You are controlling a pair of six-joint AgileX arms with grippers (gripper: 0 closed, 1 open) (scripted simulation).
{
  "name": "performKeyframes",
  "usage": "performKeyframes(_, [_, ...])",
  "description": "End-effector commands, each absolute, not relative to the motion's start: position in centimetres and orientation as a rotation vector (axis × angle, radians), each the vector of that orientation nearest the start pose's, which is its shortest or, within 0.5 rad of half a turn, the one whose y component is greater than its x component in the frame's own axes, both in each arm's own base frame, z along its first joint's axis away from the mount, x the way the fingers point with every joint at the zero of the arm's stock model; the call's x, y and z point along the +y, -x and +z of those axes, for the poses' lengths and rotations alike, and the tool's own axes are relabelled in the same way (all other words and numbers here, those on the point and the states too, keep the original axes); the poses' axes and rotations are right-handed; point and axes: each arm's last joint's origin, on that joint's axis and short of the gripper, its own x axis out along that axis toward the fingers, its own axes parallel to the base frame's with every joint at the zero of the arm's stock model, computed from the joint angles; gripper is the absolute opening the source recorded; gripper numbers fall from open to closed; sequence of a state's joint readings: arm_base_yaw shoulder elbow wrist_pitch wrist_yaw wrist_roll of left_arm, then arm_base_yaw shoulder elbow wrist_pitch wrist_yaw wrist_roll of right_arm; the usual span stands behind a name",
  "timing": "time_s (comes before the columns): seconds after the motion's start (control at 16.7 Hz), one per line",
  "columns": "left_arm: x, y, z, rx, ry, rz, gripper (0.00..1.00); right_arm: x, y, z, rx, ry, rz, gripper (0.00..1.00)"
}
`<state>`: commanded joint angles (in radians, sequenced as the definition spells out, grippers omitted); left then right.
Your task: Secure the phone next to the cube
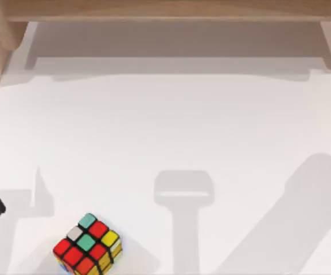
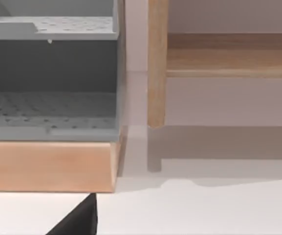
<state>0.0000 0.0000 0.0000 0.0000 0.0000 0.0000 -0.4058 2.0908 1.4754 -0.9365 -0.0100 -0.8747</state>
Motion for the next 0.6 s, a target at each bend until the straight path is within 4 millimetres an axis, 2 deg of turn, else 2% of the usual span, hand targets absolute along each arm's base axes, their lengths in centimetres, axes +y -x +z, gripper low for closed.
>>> performKeyframes(0.12, [-0.1,-10.6,16.0,0.0,0.0,0.0,1.0,-14.4,-36.9,15.4,1.473,0.381,0.347,0.0])
performKeyframes(0.3, [-0.1,-10.6,16.0,0.0,0.0,0.0,1.0,-11.5,-38.1,17.6,1.421,0.357,0.322,0.0])
performKeyframes(0.42, [-0.1,-10.6,16.0,0.0,0.0,0.0,1.0,-8.7,-38.6,18.6,1.403,0.324,0.314,0.0])
performKeyframes(0.6, [-0.1,-10.6,16.0,0.0,0.0,0.0,1.0,-3.4,-39.0,19.4,1.405,0.256,0.307,0.0])
